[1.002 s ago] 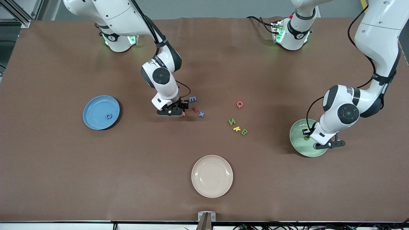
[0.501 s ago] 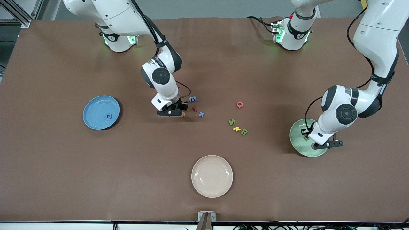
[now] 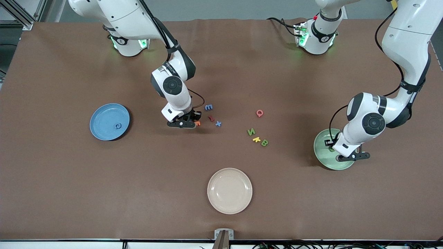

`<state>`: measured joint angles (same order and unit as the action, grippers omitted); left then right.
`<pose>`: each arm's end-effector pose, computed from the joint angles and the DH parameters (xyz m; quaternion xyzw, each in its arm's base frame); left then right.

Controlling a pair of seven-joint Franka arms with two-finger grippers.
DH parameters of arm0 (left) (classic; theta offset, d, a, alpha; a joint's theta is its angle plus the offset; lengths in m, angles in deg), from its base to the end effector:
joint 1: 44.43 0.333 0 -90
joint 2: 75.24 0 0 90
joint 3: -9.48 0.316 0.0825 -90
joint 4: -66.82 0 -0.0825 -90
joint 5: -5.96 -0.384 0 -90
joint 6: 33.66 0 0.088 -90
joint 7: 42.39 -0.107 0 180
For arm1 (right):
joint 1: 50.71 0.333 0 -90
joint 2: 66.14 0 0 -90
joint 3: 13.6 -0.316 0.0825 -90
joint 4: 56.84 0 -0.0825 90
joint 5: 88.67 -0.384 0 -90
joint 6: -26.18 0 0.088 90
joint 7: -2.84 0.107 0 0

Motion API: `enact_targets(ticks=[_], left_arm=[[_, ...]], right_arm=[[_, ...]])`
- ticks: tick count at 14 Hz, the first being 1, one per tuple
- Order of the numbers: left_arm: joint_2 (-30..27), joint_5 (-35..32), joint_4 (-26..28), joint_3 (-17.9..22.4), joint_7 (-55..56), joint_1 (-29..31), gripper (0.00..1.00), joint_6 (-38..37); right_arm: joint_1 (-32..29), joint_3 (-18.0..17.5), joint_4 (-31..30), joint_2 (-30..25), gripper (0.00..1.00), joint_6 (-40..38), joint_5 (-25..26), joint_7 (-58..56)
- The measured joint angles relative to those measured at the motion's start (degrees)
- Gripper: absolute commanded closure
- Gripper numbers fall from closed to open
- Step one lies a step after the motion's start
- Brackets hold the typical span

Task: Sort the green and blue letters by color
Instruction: 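Place the blue c on the blue plate with the right gripper, then grasp the green B with the left gripper while the right grasps blue m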

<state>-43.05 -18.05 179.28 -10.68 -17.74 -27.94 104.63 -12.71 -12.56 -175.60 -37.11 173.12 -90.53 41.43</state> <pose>0.6074 -0.0318 0.1942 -0.9979 -0.0435 0.0158 0.0458 0.4689 0.3522 0.1801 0.9996 -0.0268 -0.0085 0.0011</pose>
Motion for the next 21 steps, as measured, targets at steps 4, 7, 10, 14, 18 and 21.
enact_targets(ticks=[4, 7, 10, 14, 18, 21], left_arm=[[-0.09, 0.00, -0.93, -0.28, 0.02, -0.01, 0.00, 0.51], [-1.16, 0.00, -1.90, -2.63, 0.34, 0.06, 0.00, 0.54], [-2.43, 0.28, -1.99, -6.87, 6.09, -0.20, 0.00, 0.19], [-2.39, 0.44, -1.75, -10.25, 17.70, -3.61, 0.03, -0.05], [0.17, 0.58, -2.97, -10.38, 33.84, -11.51, 0.11, -0.04], [3.17, 0.59, -4.26, -10.32, 45.67, -15.22, 0.14, -0.04]], right_arm=[[-6.19, 0.70, 2.27, -4.45, 1.00, -14.01, 0.25, -11.91], [-12.95, 1.02, 2.22, -9.92, 1.00, -22.32, 1.20, -22.93], [-18.19, 1.13, 1.82, -13.07, 1.00, -26.21, 4.72, -31.42], [-25.43, 1.17, 0.34, -14.37, 1.00, -26.41, 5.95, -43.39], [-30.98, 1.14, -0.48, -14.39, 0.44, -25.33, 6.22, -51.44], [-34.16, 1.16, -0.98, -14.38, 0.00, -23.98, 6.25, -54.78]])
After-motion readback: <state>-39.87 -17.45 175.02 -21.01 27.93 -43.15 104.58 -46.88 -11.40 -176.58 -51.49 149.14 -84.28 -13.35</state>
